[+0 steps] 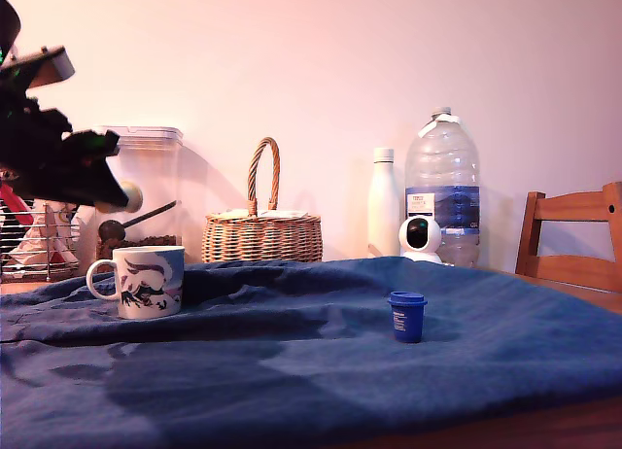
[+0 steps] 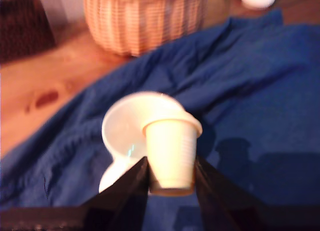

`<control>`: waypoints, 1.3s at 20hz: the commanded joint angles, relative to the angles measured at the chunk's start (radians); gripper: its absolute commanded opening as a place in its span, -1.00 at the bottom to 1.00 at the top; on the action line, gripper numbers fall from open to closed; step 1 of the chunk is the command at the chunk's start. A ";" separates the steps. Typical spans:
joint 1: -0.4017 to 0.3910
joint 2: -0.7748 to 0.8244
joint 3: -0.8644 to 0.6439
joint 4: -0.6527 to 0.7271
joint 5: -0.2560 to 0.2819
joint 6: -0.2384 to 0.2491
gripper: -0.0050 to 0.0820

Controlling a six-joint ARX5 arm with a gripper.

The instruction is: Pick up the coffee capsules on the table and drop them inside the coffee cup

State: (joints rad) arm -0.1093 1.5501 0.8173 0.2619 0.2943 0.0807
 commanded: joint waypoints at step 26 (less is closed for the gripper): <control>-0.003 0.191 0.331 -0.235 0.004 -0.047 -0.59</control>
State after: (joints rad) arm -0.1093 1.6943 1.1416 0.0422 0.2947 0.0349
